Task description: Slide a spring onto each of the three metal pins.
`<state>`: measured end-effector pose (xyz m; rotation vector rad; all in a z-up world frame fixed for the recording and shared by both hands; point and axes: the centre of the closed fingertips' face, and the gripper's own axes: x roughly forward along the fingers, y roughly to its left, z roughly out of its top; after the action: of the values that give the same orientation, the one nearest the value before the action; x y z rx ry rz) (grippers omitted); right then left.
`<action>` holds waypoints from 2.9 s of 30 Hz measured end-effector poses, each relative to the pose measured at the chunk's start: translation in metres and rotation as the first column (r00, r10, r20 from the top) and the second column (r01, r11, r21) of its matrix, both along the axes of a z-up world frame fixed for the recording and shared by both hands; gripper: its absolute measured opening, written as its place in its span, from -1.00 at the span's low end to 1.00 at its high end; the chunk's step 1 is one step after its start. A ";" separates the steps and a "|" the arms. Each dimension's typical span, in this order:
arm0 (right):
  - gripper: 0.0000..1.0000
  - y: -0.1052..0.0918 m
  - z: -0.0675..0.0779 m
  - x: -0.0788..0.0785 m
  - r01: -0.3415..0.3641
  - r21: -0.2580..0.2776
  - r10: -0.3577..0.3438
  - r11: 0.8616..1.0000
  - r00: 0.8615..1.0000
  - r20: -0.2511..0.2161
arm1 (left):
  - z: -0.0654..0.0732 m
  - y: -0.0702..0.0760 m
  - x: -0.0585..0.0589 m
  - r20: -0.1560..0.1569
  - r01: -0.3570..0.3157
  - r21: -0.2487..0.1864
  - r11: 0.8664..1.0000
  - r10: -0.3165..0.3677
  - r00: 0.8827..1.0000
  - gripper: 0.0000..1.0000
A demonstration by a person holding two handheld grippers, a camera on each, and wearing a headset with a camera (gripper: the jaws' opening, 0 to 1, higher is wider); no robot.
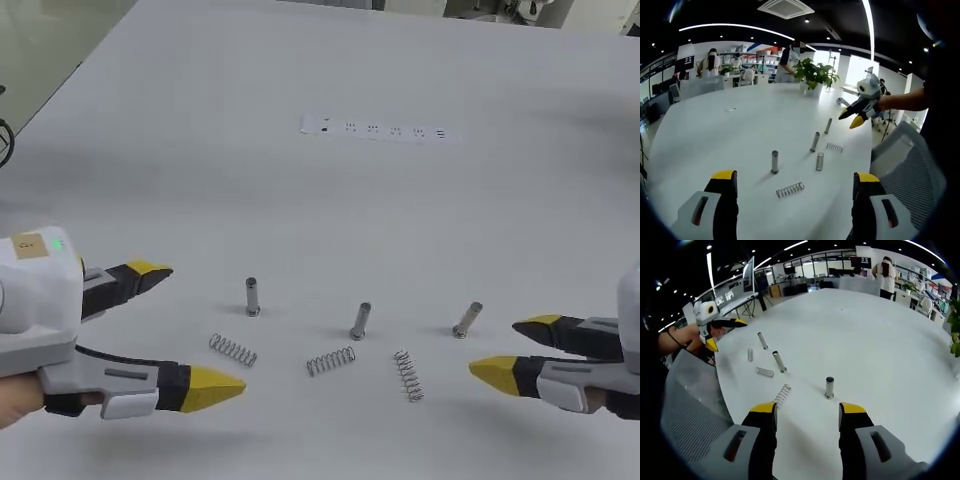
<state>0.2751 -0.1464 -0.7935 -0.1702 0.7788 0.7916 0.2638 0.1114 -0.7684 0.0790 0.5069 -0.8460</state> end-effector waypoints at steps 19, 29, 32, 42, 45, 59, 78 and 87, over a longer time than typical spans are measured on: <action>-0.23 0.034 -0.007 -0.019 -0.087 0.003 0.087 0.996 0.994 -0.060 | 0.000 0.000 -0.003 -0.002 0.005 -0.006 1.000 -0.005 1.000 0.86; -0.23 0.055 -0.016 -0.024 -0.142 -0.024 0.139 0.990 0.987 -0.079 | -0.001 0.003 -0.005 -0.004 0.000 -0.002 1.000 0.000 1.000 0.85; -0.25 0.058 -0.018 -0.023 -0.143 -0.032 0.140 0.989 0.987 -0.085 | 0.000 0.005 -0.005 -0.004 -0.004 -0.001 1.000 0.004 1.000 0.85; -0.35 0.062 -0.022 -0.016 -0.127 -0.045 0.122 0.991 0.987 -0.103 | -0.003 0.005 -0.006 -0.010 -0.004 0.001 1.000 0.004 1.000 0.84; -0.41 0.063 -0.025 -0.015 -0.121 -0.050 0.114 0.991 0.986 -0.119 | -0.002 0.004 -0.005 -0.010 -0.001 -0.003 1.000 0.001 1.000 0.84; -0.50 0.069 -0.042 -0.012 -0.120 -0.095 0.103 0.988 0.981 -0.163 | -0.004 0.004 -0.006 -0.010 0.001 0.003 1.000 -0.001 1.000 0.85; -0.64 0.070 -0.054 -0.012 -0.109 -0.128 0.081 0.986 0.976 -0.203 | -0.006 0.008 -0.006 -0.011 -0.010 0.000 1.000 0.010 1.000 0.85; -0.68 0.069 -0.059 -0.014 -0.130 -0.152 0.097 0.980 0.973 -0.210 | -0.008 0.008 -0.008 -0.016 -0.007 0.004 1.000 0.007 1.000 0.84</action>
<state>0.2607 -0.0778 -0.8521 -0.2886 1.0352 0.8616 0.2561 0.1192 -0.7768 0.0735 0.5238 -0.8391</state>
